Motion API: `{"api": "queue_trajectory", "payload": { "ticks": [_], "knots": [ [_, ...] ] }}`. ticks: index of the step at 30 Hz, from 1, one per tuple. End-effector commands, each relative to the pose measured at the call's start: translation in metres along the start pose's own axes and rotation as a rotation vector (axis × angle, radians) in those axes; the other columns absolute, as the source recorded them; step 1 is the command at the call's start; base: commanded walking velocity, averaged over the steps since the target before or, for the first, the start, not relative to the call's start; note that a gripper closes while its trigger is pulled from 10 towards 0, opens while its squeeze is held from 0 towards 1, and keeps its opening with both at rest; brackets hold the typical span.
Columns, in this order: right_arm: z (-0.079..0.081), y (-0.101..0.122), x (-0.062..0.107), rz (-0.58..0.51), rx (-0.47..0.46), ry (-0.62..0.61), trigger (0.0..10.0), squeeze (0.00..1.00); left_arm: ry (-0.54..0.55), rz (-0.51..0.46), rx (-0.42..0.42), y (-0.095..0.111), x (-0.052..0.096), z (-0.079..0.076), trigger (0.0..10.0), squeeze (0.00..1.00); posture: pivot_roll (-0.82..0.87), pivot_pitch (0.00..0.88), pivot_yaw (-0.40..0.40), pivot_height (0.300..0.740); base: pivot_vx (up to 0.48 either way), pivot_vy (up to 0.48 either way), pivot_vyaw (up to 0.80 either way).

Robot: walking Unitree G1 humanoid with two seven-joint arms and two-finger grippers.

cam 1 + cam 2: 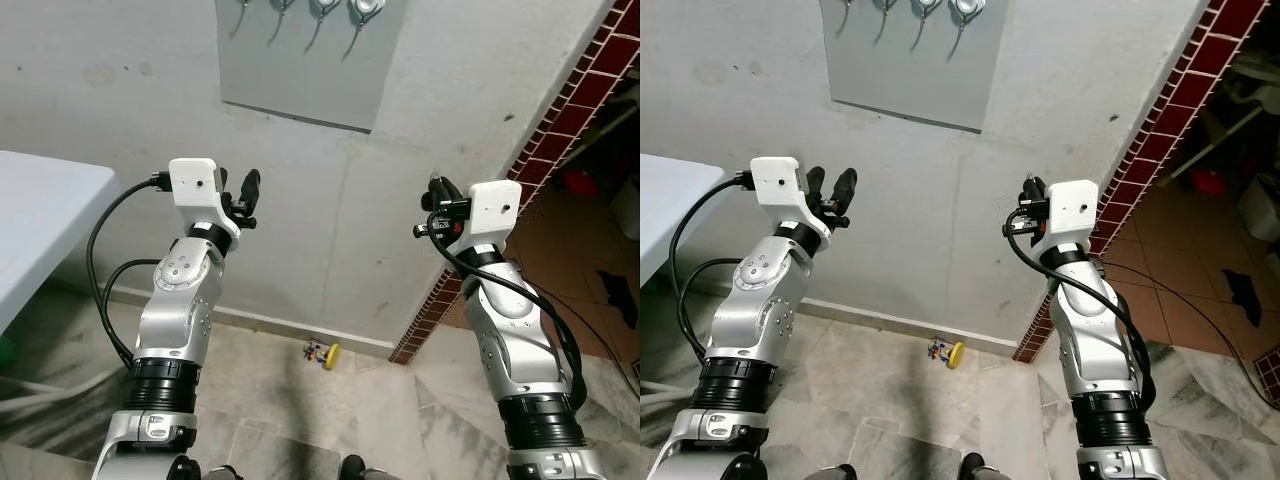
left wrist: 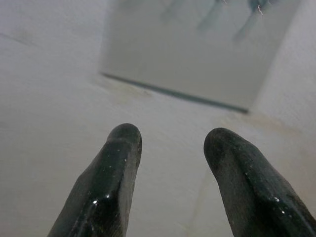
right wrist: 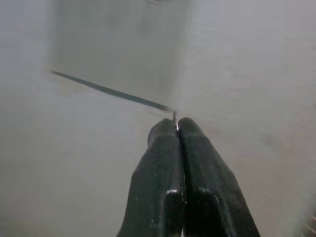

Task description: Hang keys on a hook

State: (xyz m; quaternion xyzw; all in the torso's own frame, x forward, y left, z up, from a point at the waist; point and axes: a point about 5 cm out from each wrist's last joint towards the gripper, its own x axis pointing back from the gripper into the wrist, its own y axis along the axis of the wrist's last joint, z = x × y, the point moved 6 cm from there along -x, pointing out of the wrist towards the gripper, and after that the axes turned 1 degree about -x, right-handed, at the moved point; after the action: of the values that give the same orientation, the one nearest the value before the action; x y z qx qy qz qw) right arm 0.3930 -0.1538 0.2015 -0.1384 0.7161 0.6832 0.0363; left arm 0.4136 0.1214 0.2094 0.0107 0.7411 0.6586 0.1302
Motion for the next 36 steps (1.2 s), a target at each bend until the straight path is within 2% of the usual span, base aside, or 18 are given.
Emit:
{"api": "queue_trajectory", "payload": {
  "ticks": [1,20,36],
  "knots": [
    [0.003,0.003,0.0,-0.011,0.0,0.009,10.0,0.0,0.013,0.023,0.01,-0.005,0.002,0.005,10.0,0.0,0.05,0.139,-0.087,0.74,0.0,0.0,0.0],
    [0.005,0.003,0.002,-0.01,-0.003,0.017,10.0,0.0,0.025,0.012,0.017,-0.003,0.002,0.01,10.0,0.0,0.05,0.139,-0.09,0.74,0.0,0.0,0.0],
    [0.004,0.003,0.002,-0.007,0.0,0.017,10.0,0.0,0.036,0.001,0.028,0.001,0.002,0.015,10.0,0.0,0.05,0.146,-0.089,0.74,0.306,0.0,0.0]
  ]
}}
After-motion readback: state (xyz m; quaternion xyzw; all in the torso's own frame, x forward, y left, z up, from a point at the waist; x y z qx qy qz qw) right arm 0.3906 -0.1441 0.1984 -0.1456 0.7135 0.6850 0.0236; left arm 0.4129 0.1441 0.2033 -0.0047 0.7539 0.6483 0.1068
